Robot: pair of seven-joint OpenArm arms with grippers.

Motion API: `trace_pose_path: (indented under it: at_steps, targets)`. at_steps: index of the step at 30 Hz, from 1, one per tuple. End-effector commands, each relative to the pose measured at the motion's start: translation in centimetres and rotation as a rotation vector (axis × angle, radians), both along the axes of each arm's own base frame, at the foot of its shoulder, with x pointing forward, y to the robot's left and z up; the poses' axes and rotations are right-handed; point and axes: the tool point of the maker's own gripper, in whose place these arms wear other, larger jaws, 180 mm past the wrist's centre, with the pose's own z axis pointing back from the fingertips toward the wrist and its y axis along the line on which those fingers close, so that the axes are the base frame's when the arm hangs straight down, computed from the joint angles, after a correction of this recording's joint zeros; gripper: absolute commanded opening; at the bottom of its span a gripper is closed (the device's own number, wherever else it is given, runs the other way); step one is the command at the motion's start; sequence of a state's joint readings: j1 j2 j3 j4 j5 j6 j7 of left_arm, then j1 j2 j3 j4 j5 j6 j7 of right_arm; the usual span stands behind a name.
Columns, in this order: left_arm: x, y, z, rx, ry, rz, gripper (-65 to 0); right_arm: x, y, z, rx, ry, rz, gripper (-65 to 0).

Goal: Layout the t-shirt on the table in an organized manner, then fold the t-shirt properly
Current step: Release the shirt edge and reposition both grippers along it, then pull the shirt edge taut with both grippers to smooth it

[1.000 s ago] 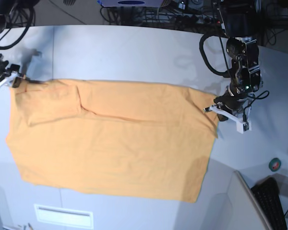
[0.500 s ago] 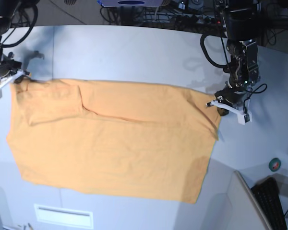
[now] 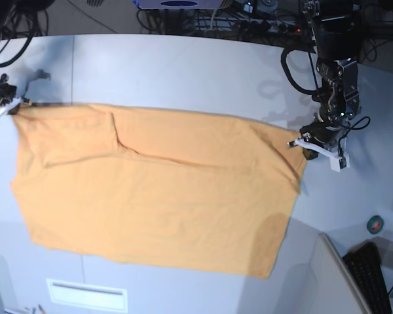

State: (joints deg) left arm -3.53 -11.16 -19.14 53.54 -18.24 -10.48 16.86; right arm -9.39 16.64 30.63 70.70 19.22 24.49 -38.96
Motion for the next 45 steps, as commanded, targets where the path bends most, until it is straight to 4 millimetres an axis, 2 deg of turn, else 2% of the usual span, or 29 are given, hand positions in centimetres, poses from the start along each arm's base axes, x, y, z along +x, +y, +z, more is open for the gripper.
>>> trace_pose_path:
  at_steps: [1,5,9,15,20,21,25,28,32,34,38,40,42,45]
  targets:
    - [-1.3,1.2,-0.9,0.036,0.079,0.015,-65.0,0.8,-1.1,0.9,-0.031,-0.015,0.026,-65.0]
    - [-1.2,1.2,-0.7,0.039,0.075,0.012,-65.0,0.3,-0.3,0.4,-0.036,0.042,0.085,-65.0]
    - [-1.2,1.3,-0.7,0.040,0.077,0.012,-65.0,-0.2,-0.5,0.2,-0.038,0.074,0.089,-65.0]
    - [-1.2,2.3,-0.3,0.060,0.076,0.013,-65.0,-1.9,-3.7,0.4,-0.208,0.184,0.139,-61.4]
    - [-1.1,2.7,0.0,0.069,0.072,0.013,-65.0,-2.0,-4.4,0.6,-0.326,0.233,0.183,-61.4]
    - [-0.8,2.7,0.3,0.072,0.062,0.011,-65.0,-1.8,-3.9,0.6,-0.332,0.228,0.190,-61.4]
    - [0.5,2.4,2.4,0.094,-0.001,-0.008,-65.0,-0.2,-2.5,2.2,-0.390,0.178,0.218,-61.4]
    - [-0.4,2.3,3.0,0.088,0.032,-0.020,-65.0,-0.1,-2.9,3.9,-0.471,0.175,0.202,-61.2]
    - [-1.1,2.5,5.2,0.116,0.003,-0.029,-65.0,-0.4,-3.0,5.8,-0.534,0.184,0.172,-61.2]
    - [-1.0,1.7,6.3,0.116,-0.036,-0.032,-65.0,-0.9,-4.0,6.1,-0.556,0.200,0.139,-61.2]
    - [-0.3,-0.1,7.4,0.095,-0.080,-0.044,-65.0,-1.4,-4.9,4.9,-0.542,0.249,0.110,-61.2]
    - [0.1,-2.1,6.8,0.062,-0.069,-0.069,-65.0,-1.8,-4.8,3.9,-0.520,0.270,0.112,-61.2]
    - [1.3,-5.2,6.6,0.030,-0.080,-0.119,-65.0,-2.3,-4.5,3.0,-0.498,0.292,0.116,-61.2]
    - [2.0,-9.9,4.5,-0.040,-0.041,-0.186,-65.0,-2.1,-3.6,2.3,-0.472,0.296,0.119,-61.2]
